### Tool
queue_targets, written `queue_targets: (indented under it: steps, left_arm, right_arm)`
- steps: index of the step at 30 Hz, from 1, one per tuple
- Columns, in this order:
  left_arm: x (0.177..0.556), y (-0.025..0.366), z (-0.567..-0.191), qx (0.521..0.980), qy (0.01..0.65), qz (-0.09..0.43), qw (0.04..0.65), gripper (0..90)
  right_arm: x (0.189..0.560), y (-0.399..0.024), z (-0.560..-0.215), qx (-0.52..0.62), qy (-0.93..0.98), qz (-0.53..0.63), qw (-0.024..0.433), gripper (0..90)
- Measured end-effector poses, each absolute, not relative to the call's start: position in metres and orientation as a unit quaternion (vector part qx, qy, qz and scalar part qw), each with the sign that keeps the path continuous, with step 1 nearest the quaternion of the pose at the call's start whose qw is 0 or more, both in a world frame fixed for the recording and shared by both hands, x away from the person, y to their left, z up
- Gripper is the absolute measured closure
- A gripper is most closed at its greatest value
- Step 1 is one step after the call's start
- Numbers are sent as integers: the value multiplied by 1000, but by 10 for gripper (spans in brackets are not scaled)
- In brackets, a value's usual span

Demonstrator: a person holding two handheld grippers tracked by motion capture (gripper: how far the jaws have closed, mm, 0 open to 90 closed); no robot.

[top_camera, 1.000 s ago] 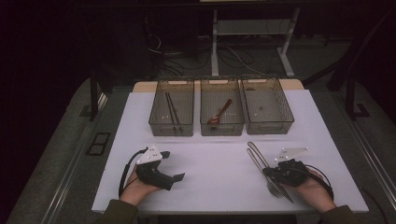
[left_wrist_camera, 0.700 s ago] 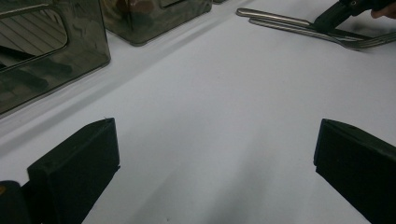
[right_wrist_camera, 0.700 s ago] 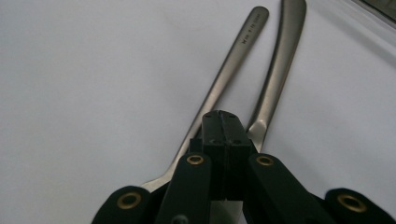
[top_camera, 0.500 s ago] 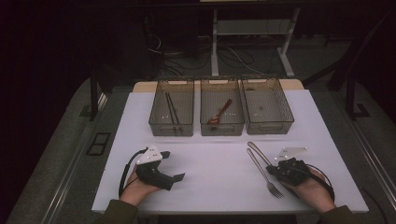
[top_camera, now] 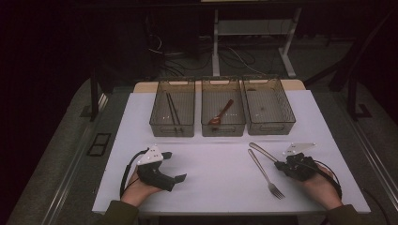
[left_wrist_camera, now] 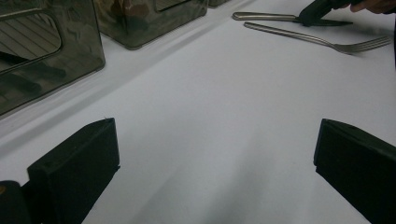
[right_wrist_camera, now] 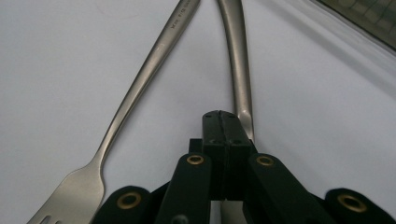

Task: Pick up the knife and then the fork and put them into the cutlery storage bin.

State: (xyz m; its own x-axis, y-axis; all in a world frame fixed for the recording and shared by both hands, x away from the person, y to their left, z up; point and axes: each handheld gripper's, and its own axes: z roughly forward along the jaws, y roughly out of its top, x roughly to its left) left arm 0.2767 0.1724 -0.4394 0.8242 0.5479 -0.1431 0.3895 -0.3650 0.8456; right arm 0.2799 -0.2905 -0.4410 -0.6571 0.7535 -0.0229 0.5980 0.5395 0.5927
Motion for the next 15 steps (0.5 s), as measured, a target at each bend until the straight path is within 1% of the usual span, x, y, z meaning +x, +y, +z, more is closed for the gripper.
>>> queue_targets:
  steps: [1, 2, 4, 7, 12, 14, 15]
  left_arm:
    - [277, 172, -440, 823, 285, 80, 485, 0]
    - [277, 172, -439, 823, 285, 80, 486, 0]
    - [277, 172, -439, 822, 280, 79, 489, 0]
    - [276, 169, -439, 824, 275, 74, 489, 0]
    - [275, 165, -439, 831, 273, 80, 478, 0]
    - [275, 165, -439, 831, 274, 81, 477, 0]
    - [275, 165, -440, 831, 275, 81, 477, 0]
  right_arm:
    - [281, -292, -440, 391, 866, 284, 130, 886]
    - [282, -295, -439, 395, 863, 291, 122, 840]
    - [285, -300, -433, 404, 857, 301, 111, 783]
    - [292, -305, -422, 405, 857, 298, 111, 698]
    - [305, -300, -413, 396, 867, 281, 109, 650]
    - [311, -296, -413, 391, 873, 275, 97, 649]
    - [315, -294, -413, 390, 877, 267, 83, 650]
